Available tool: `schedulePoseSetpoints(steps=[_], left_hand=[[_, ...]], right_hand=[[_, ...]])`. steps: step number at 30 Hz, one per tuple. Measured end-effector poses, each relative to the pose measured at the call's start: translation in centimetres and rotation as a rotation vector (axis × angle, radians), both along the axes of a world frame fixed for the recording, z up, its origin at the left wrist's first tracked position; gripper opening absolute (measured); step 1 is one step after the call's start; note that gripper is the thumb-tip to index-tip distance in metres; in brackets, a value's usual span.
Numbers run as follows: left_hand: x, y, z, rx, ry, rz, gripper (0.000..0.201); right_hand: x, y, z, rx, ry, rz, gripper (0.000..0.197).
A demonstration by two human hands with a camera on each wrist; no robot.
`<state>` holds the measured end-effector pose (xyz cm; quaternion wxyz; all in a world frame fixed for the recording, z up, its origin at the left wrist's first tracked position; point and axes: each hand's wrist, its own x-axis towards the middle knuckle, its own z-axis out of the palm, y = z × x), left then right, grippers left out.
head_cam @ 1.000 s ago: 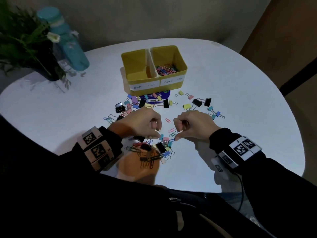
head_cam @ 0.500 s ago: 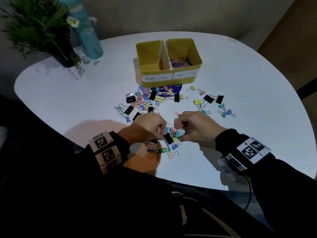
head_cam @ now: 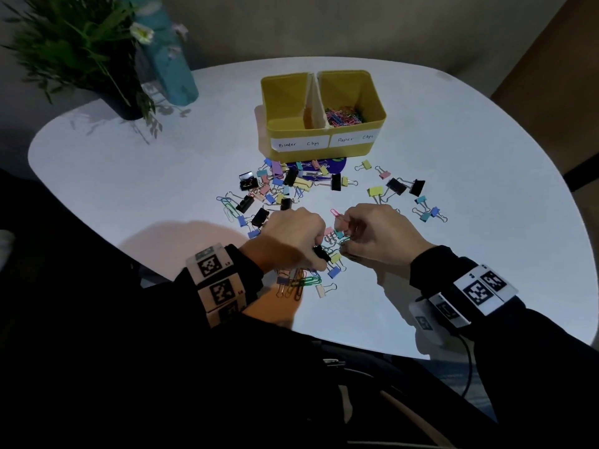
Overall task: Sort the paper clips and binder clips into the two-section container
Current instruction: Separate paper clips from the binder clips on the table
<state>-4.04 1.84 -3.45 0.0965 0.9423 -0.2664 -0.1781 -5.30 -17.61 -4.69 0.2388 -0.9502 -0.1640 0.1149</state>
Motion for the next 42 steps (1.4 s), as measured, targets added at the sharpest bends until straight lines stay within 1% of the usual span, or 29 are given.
schedulePoseSetpoints(steps=[2, 4, 8, 12, 14, 15, 17, 19, 21, 23, 25, 27, 29, 31, 33, 34, 35, 37, 39, 40, 42], left_hand=[[0.4, 0.3, 0.4, -0.028, 0.005, 0.006, 0.033], [0.9, 1.0, 1.0, -0.066, 0.046, 0.039, 0.030], [2.4, 2.9, 2.0, -0.182, 0.121, 0.177, 0.022], [4.1, 4.5, 2.1, -0.232, 0.072, 0.270, 0.023], [4.6, 4.9, 1.7, -0.232, 0.010, 0.298, 0.030], [4.7, 5.1, 1.5, -0.213, -0.032, 0.291, 0.035], [4.2, 5.1, 1.2, -0.166, -0.120, 0.249, 0.042], [3.1, 5.0, 1.3, -0.162, -0.144, 0.153, 0.039], [1.9, 4.9, 1.4, -0.143, -0.016, 0.029, 0.037], [1.0, 5.0, 1.2, -0.061, 0.111, -0.036, 0.036], [0.8, 5.1, 0.5, -0.030, 0.126, -0.068, 0.030], [0.6, 5.1, 0.0, -0.038, 0.124, -0.095, 0.022], [0.7, 5.2, 0.1, -0.049, 0.124, -0.129, 0.016], [1.0, 5.6, 0.5, -0.077, 0.107, -0.129, 0.012], [1.5, 6.2, 1.0, -0.133, 0.089, -0.094, 0.009], [1.9, 6.6, 1.2, -0.164, 0.087, -0.070, 0.004], [2.3, 7.1, 1.5, -0.188, 0.083, -0.041, 0.004], [2.9, 8.2, 1.9, -0.208, 0.070, 0.020, 0.007], [3.2, 9.0, 1.9, -0.200, 0.040, 0.070, 0.008], [3.1, 9.1, 1.8, -0.209, 0.031, 0.079, 0.011], [2.5, 8.8, 1.6, -0.253, 0.065, 0.059, 0.023]], right_hand=[[0.1, -0.3, 0.0, 0.040, -0.006, -0.053, 0.021], [0.2, -0.7, 0.1, 0.069, -0.004, -0.075, 0.016], [-0.4, 0.0, 0.7, 0.033, 0.009, 0.000, 0.014], [-1.1, 2.3, 0.4, -0.119, -0.025, 0.044, 0.030], [-1.0, 3.3, 0.0, -0.124, -0.023, 0.043, 0.024], [-0.9, 3.5, -0.1, -0.110, 0.000, 0.038, 0.018], [-0.5, 3.7, -0.3, -0.094, 0.037, 0.038, 0.013], [-0.2, 3.7, -0.2, -0.118, 0.046, 0.056, 0.012], [-0.2, 3.7, -0.2, -0.155, 0.020, 0.078, 0.012], [-0.4, 3.4, -0.2, -0.134, -0.021, 0.069, 0.008], [-0.5, 3.0, 0.0, -0.094, -0.042, 0.053, 0.008], [-0.6, 2.6, 0.3, -0.066, -0.036, 0.046, 0.014], [-0.5, 2.3, 0.5, -0.025, -0.023, 0.031, 0.014], [-0.4, 2.0, 0.7, 0.052, -0.001, 0.009, 0.010], [-0.2, 1.8, 1.0, 0.126, 0.025, -0.005, 0.013], [-0.1, 1.8, 1.1, 0.155, 0.040, -0.014, 0.015], [-0.1, 1.8, 1.2, 0.180, 0.057, -0.023, 0.017], [-0.2, 1.8, 1.2, 0.210, 0.088, -0.025, 0.018], [-0.3, 2.0, 1.0, 0.214, 0.098, -0.010, 0.014], [-0.4, 2.1, 0.9, 0.212, 0.094, -0.002, 0.013], [-0.5, 2.3, 0.8, 0.194, 0.087, 0.005, 0.012]])
